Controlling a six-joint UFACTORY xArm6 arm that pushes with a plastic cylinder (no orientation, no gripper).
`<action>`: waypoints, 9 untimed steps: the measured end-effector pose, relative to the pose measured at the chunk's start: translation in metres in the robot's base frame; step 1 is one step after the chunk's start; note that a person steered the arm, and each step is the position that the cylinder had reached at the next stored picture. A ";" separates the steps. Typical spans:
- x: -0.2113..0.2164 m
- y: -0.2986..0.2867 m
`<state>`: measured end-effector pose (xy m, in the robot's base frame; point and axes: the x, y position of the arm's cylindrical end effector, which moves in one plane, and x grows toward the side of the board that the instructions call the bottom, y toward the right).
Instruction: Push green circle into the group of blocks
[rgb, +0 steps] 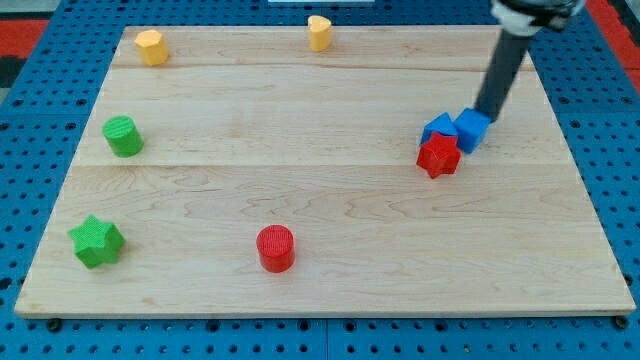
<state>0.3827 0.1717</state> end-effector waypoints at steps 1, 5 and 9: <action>0.002 -0.016; -0.045 -0.189; -0.048 -0.267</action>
<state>0.3351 -0.0956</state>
